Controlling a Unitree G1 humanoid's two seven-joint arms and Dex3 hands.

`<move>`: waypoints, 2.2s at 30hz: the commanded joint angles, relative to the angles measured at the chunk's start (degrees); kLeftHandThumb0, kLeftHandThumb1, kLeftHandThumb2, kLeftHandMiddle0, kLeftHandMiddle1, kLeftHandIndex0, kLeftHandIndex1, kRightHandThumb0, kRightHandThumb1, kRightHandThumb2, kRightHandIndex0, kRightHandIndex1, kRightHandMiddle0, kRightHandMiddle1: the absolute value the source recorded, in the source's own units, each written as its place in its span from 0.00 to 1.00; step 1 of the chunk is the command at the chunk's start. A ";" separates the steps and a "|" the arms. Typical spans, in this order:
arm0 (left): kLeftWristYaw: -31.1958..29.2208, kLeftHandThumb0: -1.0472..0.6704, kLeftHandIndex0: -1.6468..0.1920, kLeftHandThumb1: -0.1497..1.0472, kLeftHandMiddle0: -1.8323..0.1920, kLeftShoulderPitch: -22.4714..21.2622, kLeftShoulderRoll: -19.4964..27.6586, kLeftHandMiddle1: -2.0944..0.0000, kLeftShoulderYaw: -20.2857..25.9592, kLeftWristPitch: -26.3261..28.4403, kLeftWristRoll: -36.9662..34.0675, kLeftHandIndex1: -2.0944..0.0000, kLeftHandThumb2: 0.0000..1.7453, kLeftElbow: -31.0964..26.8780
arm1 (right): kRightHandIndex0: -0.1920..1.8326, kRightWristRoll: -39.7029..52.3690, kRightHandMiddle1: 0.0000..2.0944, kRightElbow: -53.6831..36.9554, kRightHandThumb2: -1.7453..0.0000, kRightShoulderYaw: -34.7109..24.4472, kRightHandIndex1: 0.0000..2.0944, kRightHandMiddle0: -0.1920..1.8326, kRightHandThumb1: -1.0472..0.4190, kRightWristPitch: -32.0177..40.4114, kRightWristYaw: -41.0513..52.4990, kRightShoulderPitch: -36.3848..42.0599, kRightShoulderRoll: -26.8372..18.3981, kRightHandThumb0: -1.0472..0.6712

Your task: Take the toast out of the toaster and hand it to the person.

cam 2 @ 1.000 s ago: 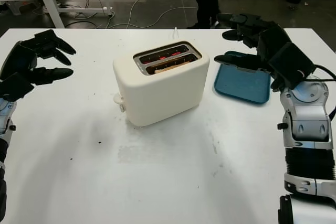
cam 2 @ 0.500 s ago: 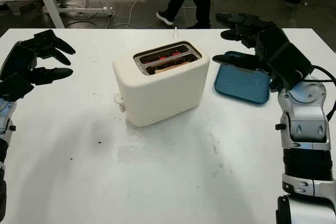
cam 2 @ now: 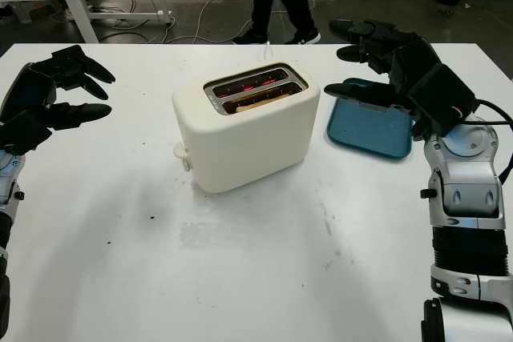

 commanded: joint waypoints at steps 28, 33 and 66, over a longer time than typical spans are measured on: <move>1.23 0.00 0.65 0.89 0.62 -0.91 -0.17 0.36 -0.01 -0.12 -0.20 0.40 0.04 2.67 | 0.17 0.67 0.00 -0.66 1.00 -0.39 0.40 0.39 0.21 0.99 -0.38 -0.12 0.09 0.45; 1.43 0.00 0.66 0.89 0.63 -0.79 -0.06 0.36 -0.09 0.22 0.04 0.40 0.04 2.38 | 0.17 0.54 0.00 -0.55 1.00 -0.36 0.40 0.39 0.21 0.75 -0.38 -0.11 0.03 0.46; 0.50 0.00 0.65 0.89 0.62 -0.09 -0.17 0.36 -0.09 0.10 -0.62 0.41 0.03 1.39 | 0.17 0.33 0.00 -0.07 1.00 0.21 0.41 0.39 0.22 0.43 0.50 -1.04 -0.20 0.47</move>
